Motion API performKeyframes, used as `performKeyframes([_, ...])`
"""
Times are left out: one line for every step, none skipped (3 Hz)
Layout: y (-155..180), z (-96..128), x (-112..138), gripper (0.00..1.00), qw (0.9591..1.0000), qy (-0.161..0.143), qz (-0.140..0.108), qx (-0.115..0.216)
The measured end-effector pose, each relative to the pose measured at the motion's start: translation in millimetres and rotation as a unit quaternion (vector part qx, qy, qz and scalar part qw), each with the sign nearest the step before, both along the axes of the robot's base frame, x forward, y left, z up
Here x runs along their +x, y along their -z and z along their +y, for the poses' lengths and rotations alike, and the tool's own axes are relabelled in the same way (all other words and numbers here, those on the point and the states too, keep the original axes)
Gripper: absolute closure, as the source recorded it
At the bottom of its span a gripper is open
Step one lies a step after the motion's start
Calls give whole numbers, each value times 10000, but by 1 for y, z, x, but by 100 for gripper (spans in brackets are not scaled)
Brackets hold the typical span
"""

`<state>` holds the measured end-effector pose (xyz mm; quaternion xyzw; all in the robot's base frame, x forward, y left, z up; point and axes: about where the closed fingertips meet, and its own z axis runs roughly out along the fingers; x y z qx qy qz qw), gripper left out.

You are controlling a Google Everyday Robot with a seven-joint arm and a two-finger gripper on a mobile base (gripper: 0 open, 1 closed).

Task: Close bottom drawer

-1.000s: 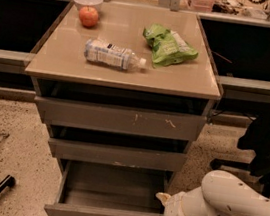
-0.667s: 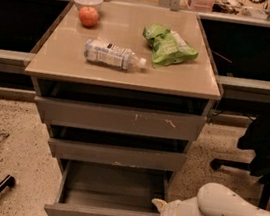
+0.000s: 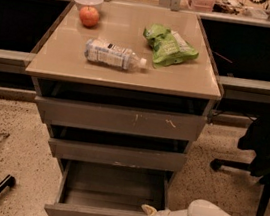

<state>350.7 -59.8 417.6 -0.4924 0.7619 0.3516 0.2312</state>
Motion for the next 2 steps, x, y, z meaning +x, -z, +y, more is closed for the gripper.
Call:
performKeyframes([0,0,0,0,10000,0,0,0])
performKeyframes([13,7,-3,0,10000,23,-56,-37])
